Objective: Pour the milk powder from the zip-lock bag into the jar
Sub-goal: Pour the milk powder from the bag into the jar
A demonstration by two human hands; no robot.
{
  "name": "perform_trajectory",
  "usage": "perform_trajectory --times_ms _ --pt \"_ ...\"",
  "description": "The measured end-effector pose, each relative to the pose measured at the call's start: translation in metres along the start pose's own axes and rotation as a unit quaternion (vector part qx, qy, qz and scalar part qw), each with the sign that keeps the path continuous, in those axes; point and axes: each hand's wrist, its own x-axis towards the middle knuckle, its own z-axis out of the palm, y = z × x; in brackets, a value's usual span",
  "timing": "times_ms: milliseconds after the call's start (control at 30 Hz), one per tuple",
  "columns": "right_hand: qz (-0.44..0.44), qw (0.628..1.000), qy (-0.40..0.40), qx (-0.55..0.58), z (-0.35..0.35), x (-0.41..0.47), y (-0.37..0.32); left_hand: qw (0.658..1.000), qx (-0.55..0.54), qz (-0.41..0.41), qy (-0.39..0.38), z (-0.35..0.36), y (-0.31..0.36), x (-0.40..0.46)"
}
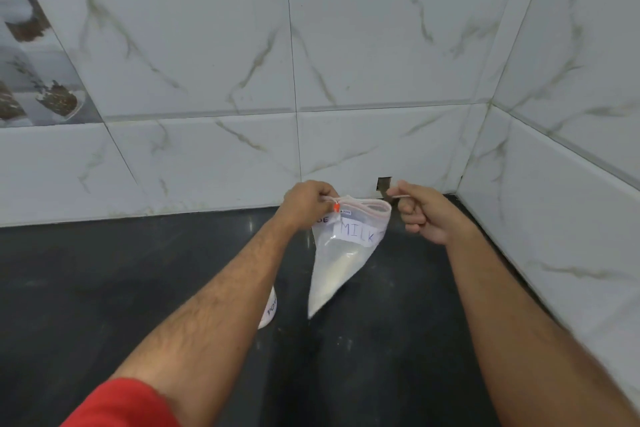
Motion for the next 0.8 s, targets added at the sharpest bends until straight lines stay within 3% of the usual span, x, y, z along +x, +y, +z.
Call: perform_trajectory --times_ms 100,167,267,333,500,633,800 --pt "0.024 0.992 0.116 0.033 -0.003 0.012 0.033 0.999 -0.041 0.024 0.012 -0.013 0.007 0.002" --pt "0.055 0.988 0.146 0.018 0.003 0.020 0.054 0.997 -0.066 0.037 0.015 -0.023 0.011 0.002" --pt "0.098 0.985 0.138 0.026 0.016 0.027 0.073 0.992 -0.110 0.056 0.029 -0.038 0.014 0.002" --pt "0.107 0.981 0.127 0.095 0.024 0.028 0.079 0.985 -0.150 0.061 0.055 -0.046 0.015 0.002" --pt "0.026 0.954 0.064 0.293 0.038 0.032 0.078 0.955 -0.267 0.061 0.113 -0.056 0.011 0.001" --pt "-0.045 0.958 0.064 0.275 0.045 0.034 0.054 0.916 -0.363 0.007 0.173 -0.050 -0.014 0.000" --pt "-0.094 0.978 0.116 0.144 0.046 0.034 0.025 0.864 -0.460 -0.050 0.199 -0.042 -0.038 -0.009"
